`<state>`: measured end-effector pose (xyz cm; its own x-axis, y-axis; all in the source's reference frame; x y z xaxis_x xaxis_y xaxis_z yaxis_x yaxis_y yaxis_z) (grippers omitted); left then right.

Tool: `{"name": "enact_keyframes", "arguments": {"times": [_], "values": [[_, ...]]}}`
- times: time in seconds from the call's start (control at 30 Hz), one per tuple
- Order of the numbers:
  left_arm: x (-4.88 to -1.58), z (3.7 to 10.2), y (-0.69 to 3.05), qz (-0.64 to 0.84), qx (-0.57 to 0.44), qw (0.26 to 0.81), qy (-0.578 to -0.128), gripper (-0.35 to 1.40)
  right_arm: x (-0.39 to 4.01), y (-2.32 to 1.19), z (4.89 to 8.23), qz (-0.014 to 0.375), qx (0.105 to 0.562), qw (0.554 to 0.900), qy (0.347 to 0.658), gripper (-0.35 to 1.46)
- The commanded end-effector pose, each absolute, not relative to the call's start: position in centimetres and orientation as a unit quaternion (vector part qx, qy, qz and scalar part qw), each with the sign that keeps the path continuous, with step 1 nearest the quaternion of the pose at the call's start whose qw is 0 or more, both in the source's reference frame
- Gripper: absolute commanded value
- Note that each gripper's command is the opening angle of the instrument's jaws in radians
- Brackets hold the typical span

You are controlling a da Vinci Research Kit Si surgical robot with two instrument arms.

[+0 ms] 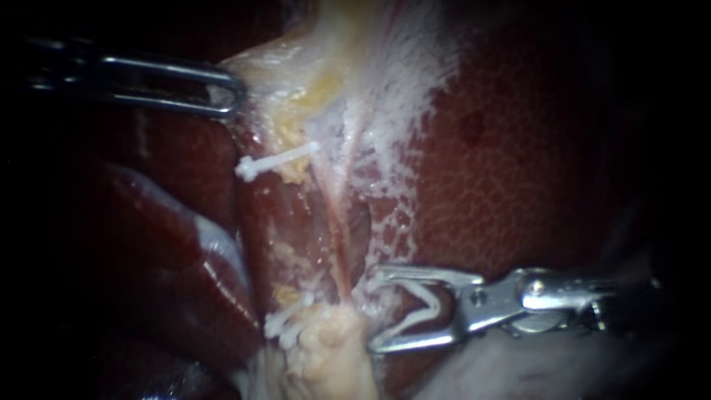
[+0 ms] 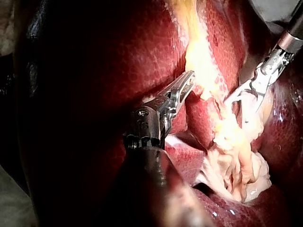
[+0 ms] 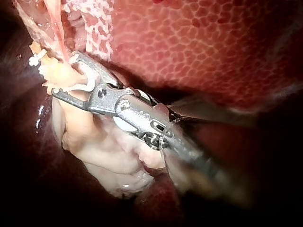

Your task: Clipping first clip right tube

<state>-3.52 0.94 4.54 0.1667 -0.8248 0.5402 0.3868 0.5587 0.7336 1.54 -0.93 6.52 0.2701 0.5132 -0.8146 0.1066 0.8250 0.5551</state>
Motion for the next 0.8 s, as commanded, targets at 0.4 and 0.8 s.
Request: {"name": "enact_keyframes", "arguments": {"times": [0.4, 0.8], "values": [[-3.58, 4.41, 0.87, -0.416, 0.216, 0.73, -0.497, -0.18, 1.7, -0.83, 6.62, 0.148, 0.272, 0.75, 0.584, 0.6], [-3.59, 4.41, 0.87, -0.416, 0.216, 0.73, -0.497, -0.18, 1.92, -0.82, 6.42, 0.176, 0.3, 0.739, 0.577, 0.58]]}}
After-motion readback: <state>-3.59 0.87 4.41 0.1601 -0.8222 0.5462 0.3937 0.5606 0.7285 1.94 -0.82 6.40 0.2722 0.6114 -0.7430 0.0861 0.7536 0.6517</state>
